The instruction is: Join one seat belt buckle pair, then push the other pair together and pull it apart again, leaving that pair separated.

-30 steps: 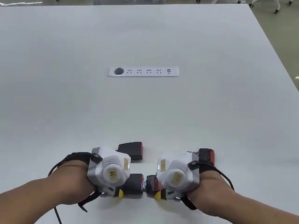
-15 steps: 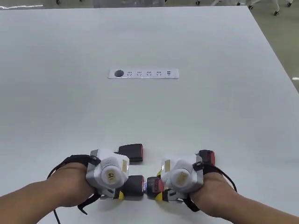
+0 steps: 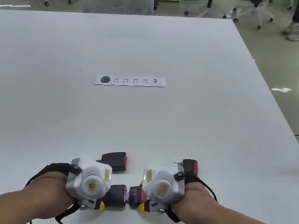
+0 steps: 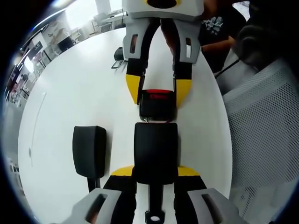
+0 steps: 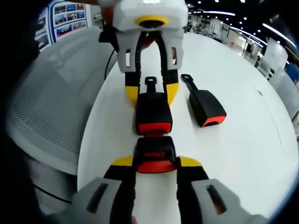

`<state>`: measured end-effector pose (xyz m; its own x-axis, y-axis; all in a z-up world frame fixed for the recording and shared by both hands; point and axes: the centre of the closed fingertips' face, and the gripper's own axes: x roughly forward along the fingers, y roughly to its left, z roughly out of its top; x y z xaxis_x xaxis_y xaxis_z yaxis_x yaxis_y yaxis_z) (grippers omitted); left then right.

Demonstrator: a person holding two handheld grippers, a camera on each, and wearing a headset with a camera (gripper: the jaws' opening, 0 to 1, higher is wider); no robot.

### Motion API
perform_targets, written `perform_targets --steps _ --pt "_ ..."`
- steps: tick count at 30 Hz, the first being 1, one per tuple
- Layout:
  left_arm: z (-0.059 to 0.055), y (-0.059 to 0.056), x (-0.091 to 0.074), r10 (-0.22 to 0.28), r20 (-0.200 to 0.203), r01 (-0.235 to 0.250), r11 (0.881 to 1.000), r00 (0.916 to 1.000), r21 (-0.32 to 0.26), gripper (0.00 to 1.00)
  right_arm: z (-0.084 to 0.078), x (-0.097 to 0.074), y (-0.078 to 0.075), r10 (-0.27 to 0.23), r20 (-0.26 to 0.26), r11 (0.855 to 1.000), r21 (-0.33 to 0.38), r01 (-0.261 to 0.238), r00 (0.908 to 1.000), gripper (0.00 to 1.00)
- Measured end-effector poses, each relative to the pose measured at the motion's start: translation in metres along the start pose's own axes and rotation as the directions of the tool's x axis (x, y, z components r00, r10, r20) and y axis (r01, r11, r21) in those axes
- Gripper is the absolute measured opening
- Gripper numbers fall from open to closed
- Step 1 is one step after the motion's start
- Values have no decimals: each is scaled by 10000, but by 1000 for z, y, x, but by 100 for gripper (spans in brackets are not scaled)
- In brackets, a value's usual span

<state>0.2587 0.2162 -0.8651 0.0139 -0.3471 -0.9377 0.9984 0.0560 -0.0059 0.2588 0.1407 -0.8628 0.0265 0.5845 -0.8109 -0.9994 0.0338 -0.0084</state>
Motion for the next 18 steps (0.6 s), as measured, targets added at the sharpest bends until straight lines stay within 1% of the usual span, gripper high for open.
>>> perform_targets --steps 5,8,9,11,12,13,14,16,18 --pt "0 -1 0 26 -85 -26 10000 10000 -37 31 1 1 1 48 -194 9999 -150 -50 9998 33" --pt "0 0 0 -24 -249 24 10000 9997 -14 31 1 2 0 58 -253 9999 -150 -62 9997 33" --pt "0 0 0 -33 -304 33 10000 9995 5 31 1 2 0 65 -258 9999 -133 -68 9996 34" --pt "0 -1 1 -11 -392 11 10000 9992 9 32 2 1 -1 84 -279 9999 150 -80 9996 35" --pt "0 -1 1 47 -462 -65 9992 9989 -396 32 -1 2 0 94 -411 9998 191 -86 9991 35" --pt "1 0 1 57 -513 -78 9991 9987 -414 32 -3 2 -1 87 -428 9992 388 -70 9990 35" --pt "1 -1 1 55 -560 -76 9993 9984 -369 33 -2 2 -2 66 -352 9994 337 -55 9994 36" --pt "0 -1 0 104 -564 -136 9984 9984 -551 33 -2 1 -2 4 -392 9992 392 12 9992 36" --pt "1 -2 -2 153 -566 -186 9981 9983 -580 33 1 -6 -2 -53 -374 9995 309 64 9993 35"
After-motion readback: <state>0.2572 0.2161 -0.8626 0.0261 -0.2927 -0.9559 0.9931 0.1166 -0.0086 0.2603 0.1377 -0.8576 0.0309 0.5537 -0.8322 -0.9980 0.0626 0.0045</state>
